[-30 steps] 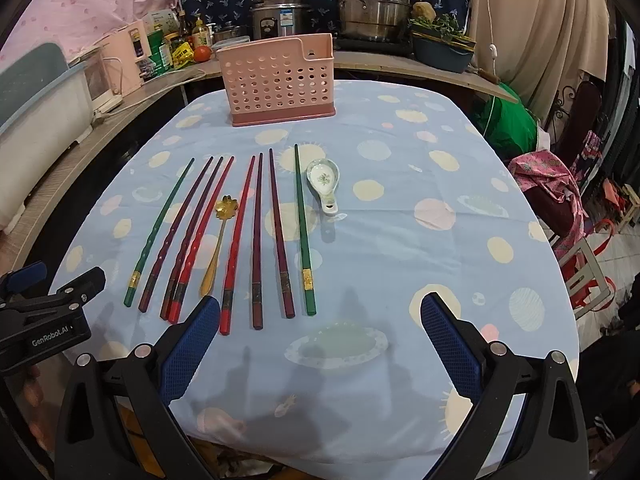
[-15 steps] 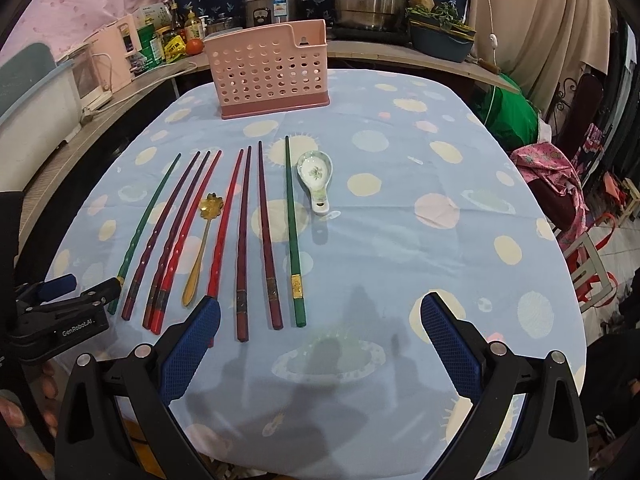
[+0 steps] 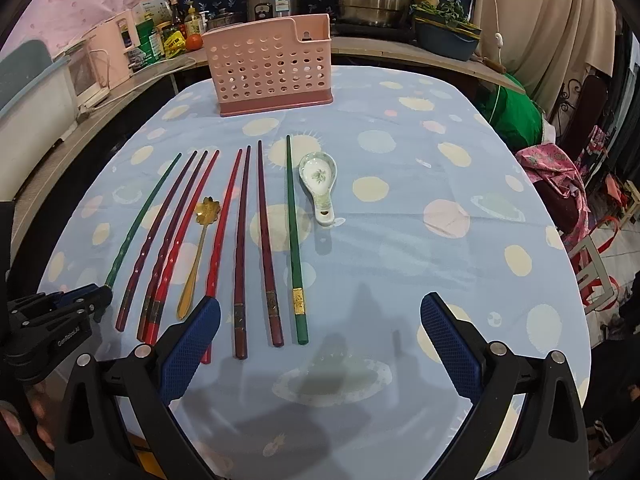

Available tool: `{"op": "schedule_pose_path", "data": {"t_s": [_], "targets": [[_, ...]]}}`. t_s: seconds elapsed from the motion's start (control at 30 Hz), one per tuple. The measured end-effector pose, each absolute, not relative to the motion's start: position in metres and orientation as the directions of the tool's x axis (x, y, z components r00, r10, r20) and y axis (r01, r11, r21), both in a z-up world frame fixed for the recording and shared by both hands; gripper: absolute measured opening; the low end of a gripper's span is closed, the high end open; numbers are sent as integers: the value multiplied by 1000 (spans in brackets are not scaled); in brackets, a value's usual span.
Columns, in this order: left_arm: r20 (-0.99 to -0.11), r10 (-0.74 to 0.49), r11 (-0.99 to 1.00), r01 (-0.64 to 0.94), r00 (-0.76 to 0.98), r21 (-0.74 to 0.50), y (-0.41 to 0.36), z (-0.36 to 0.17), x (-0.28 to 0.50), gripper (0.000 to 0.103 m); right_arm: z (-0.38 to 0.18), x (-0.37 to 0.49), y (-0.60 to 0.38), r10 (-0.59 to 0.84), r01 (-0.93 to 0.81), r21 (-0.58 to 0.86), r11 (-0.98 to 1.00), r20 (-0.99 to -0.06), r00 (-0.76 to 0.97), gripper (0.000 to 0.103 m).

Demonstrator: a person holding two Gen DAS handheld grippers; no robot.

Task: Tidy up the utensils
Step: 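Lower the left tool onto the green chopstick and close on it, then grasp the white ceramic spoon with the right tool while the left holds the chopstick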

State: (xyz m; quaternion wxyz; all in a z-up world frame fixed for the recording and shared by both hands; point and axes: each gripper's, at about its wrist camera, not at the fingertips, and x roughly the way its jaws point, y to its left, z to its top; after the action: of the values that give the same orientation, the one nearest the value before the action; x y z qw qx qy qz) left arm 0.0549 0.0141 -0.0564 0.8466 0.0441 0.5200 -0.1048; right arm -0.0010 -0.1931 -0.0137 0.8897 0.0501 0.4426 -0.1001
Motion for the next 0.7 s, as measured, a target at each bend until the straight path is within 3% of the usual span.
{"op": "schedule_pose_path", "data": {"t_s": [0.1, 0.3, 0.4, 0.57, 0.7], "targets": [[-891, -143, 973, 227, 431, -46, 14, -56, 59, 7, -11, 7, -198, -136, 222, 0, 975, -790, 598, 96], [-890, -140, 972, 233, 434, -39, 10, -57, 67, 7, 2, 35, -217, -122, 227, 33, 973, -764, 633, 83], [-891, -143, 972, 233, 432, -43, 10, -57, 71, 7, 1, 54, -228, -106, 233, 59, 971, -764, 636, 72], [-890, -145, 971, 235, 432, -44, 10, -57, 72, 7, -22, 83, -236, -53, 221, 99, 970, -804, 593, 43], [-890, -145, 971, 234, 431, -45, 10, -57, 74, 7, -34, 91, -241, -26, 222, 125, 967, -819, 573, 34]]}}
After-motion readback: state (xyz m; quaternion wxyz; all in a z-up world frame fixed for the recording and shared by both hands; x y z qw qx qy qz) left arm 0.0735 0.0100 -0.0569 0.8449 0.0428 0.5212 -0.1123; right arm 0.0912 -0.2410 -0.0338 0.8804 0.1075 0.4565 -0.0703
